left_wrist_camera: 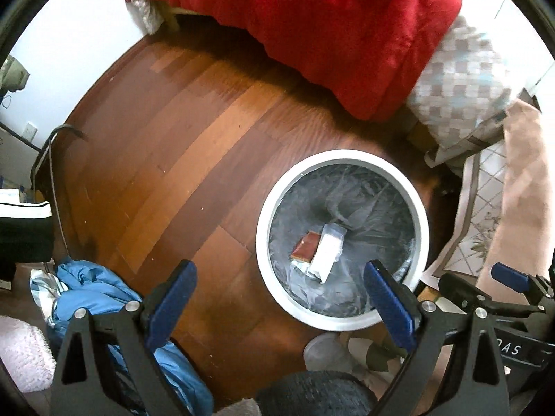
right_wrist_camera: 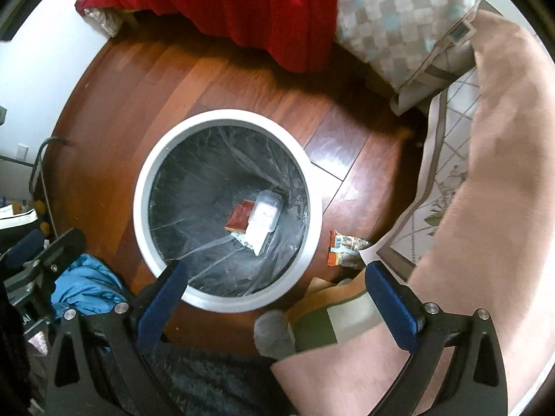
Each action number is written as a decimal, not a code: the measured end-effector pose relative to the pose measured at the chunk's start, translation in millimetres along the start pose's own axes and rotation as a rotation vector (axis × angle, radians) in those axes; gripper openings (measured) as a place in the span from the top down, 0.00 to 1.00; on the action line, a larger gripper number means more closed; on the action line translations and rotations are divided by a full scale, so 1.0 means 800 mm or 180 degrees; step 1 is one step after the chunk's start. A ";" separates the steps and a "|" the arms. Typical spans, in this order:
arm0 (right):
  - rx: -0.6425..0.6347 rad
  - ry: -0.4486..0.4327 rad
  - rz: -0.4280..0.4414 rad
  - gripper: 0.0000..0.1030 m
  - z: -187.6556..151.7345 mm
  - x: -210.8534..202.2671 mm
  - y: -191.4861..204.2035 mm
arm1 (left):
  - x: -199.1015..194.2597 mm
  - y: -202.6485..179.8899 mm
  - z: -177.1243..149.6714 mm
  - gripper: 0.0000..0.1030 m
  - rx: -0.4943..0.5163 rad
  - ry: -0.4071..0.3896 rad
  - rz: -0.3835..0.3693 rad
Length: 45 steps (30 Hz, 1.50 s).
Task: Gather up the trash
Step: 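Open both tools to drop the tray and chip bag into the bin, then move both tools back over the table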
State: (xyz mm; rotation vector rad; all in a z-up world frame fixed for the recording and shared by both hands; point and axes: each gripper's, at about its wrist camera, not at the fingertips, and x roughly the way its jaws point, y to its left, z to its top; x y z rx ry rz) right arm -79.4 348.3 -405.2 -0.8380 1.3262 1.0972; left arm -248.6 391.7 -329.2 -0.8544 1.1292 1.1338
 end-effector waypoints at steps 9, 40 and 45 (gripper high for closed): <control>0.0000 -0.0339 0.0088 0.00 -0.030 -0.092 -0.010 | -0.082 -0.008 -0.018 0.05 0.0032 -0.0324 -0.0063; 0.3112 -0.1055 -0.0175 0.00 -0.368 -0.319 -0.620 | -0.176 -0.512 -0.161 0.05 0.1742 -0.0567 -0.0765; 0.3573 -0.0933 -0.0114 0.00 -0.395 -0.283 -0.722 | -0.155 -0.631 -0.175 0.05 0.2879 -0.0676 -0.0647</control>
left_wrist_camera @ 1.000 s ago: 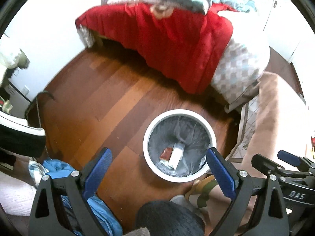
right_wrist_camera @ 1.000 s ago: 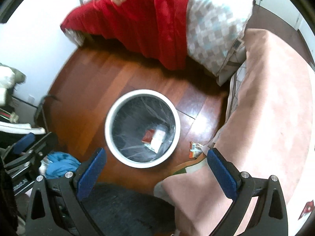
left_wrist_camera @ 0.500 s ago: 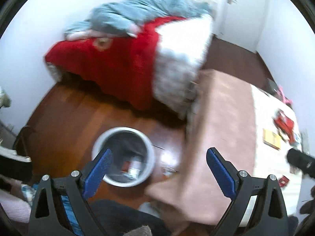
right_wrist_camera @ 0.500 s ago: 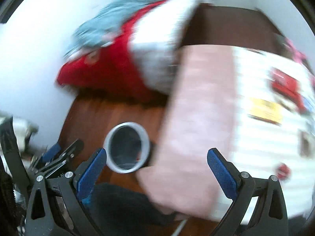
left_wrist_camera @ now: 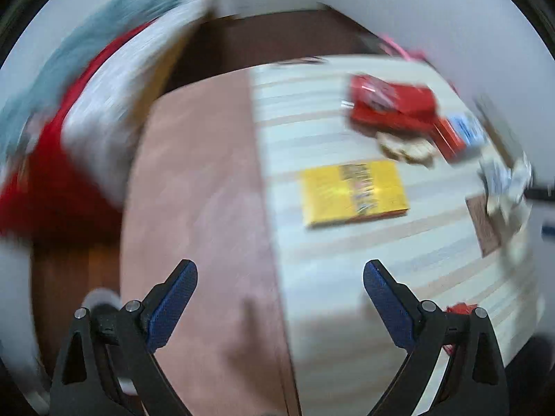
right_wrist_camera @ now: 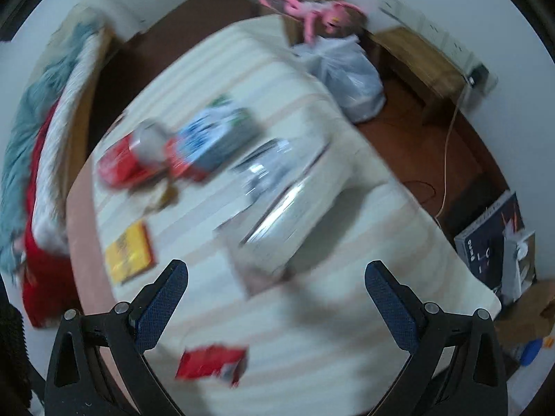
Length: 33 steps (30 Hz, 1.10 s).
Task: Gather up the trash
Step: 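Move both tools back over the table, then grasp the white wrapper with the right tool while the left tool grasps the yellow cigarette box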
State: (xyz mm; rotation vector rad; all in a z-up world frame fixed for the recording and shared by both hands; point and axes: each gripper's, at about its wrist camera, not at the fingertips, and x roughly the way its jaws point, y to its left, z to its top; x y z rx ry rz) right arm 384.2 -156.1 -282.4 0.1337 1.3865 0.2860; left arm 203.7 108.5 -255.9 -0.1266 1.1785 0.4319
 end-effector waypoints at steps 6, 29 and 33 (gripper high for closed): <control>0.0068 0.0082 0.0053 0.07 0.040 0.036 -0.008 | 0.049 -0.050 0.058 0.06 0.1379 0.0079 -0.0220; -0.0517 0.0187 0.0130 0.80 0.018 0.053 0.034 | 0.075 -0.010 0.056 0.41 0.0365 0.0623 -0.0655; -0.0693 0.0274 0.0168 0.81 -0.010 0.050 0.042 | 0.070 0.010 0.041 0.40 0.0032 0.0560 -0.0803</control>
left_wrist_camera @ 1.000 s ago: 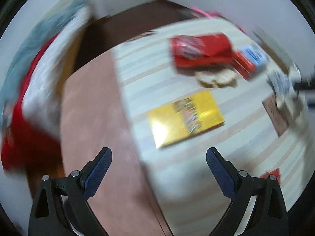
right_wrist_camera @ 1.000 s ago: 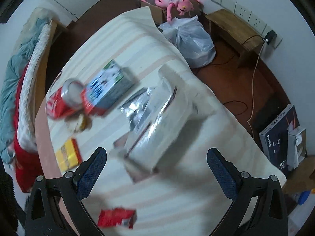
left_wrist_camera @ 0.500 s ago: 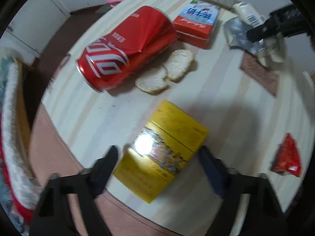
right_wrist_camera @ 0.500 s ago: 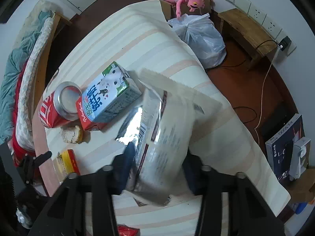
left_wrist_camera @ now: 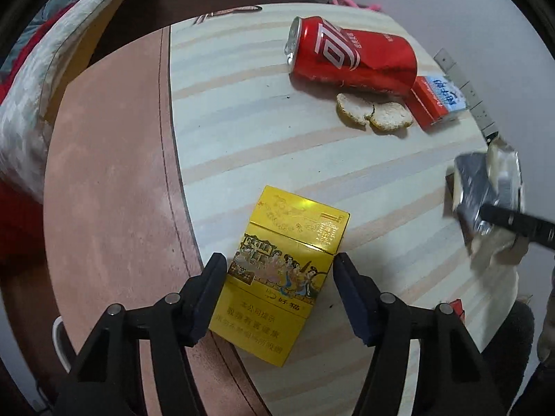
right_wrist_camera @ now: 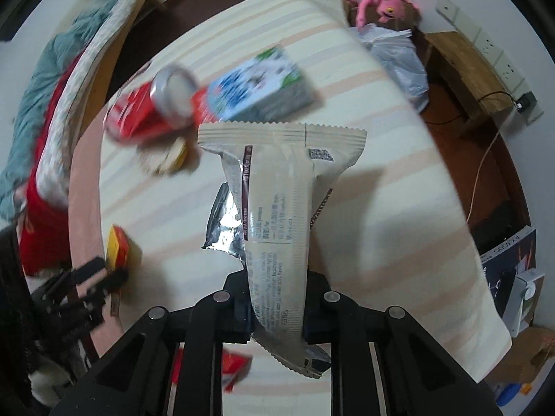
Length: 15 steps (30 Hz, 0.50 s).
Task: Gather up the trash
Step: 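Grasp the white wrapper with the right tool while the left tool grasps the yellow cigarette box, then carry the white wrapper and yellow box with both tools over the bin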
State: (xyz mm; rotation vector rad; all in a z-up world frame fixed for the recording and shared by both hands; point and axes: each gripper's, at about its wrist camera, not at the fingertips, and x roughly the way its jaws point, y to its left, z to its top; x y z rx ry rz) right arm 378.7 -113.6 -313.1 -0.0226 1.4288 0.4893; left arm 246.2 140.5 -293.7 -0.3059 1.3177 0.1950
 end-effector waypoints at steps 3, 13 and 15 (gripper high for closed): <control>-0.0079 0.0039 -0.0026 0.81 -0.015 0.002 0.008 | 0.014 -0.008 -0.002 0.40 0.0230 0.0106 0.0127; -0.0199 -0.0035 -0.0095 0.83 -0.032 -0.009 0.021 | -0.009 -0.042 -0.035 0.46 0.0182 -0.0197 0.0405; -0.0260 -0.0100 -0.0102 0.84 -0.038 -0.020 0.030 | -0.035 -0.037 -0.047 0.46 0.0027 -0.0425 0.0488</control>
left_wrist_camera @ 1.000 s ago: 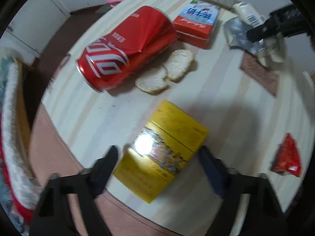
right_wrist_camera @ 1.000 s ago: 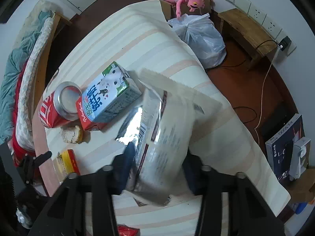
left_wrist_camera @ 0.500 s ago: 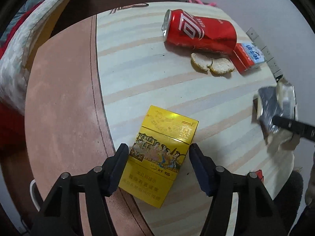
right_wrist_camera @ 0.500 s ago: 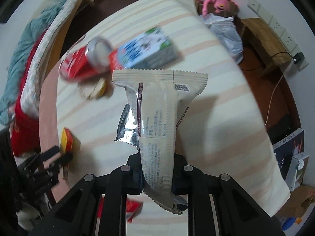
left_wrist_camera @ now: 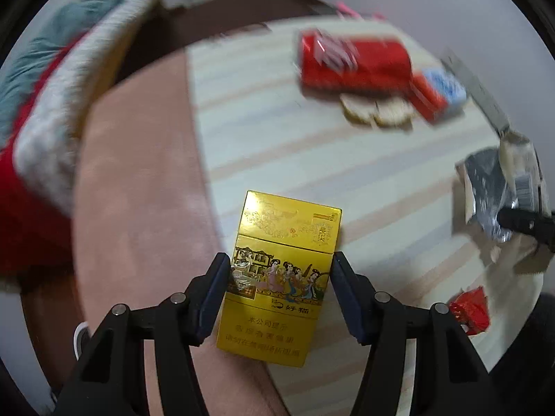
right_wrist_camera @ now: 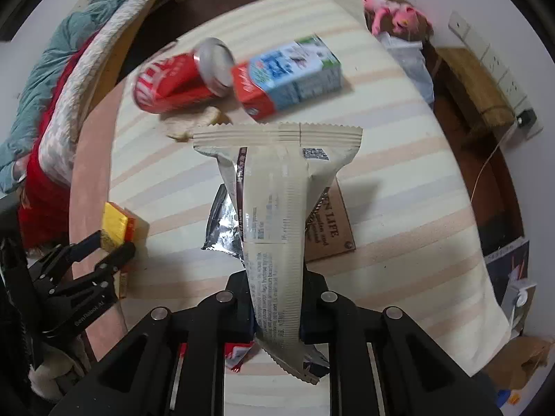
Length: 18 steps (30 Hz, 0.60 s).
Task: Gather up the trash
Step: 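Carry the white wrapper and yellow box with both tools over the bin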
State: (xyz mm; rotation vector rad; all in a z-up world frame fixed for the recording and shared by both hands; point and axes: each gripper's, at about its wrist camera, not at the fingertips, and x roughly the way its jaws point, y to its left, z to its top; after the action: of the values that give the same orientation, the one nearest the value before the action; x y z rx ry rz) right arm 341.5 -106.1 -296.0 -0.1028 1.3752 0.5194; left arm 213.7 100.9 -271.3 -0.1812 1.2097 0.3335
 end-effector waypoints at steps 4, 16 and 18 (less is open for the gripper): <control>-0.0160 -0.0117 0.0004 0.85 -0.004 -0.025 0.025 | -0.062 0.026 -0.021 0.46 -0.0319 -0.0403 0.0115; -0.0895 -0.0429 0.0477 0.85 -0.053 -0.111 0.206 | -0.221 0.174 -0.091 0.46 -0.1067 -0.1232 0.0548; -0.1062 -0.0439 0.0600 0.85 -0.071 -0.118 0.252 | -0.237 0.202 -0.111 0.46 -0.1190 -0.1282 0.0624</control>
State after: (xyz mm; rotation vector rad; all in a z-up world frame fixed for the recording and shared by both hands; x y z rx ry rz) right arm 198.3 23.6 -172.5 -0.2056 1.1601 0.8962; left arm 19.4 195.3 -118.0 -0.3030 0.7591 0.7322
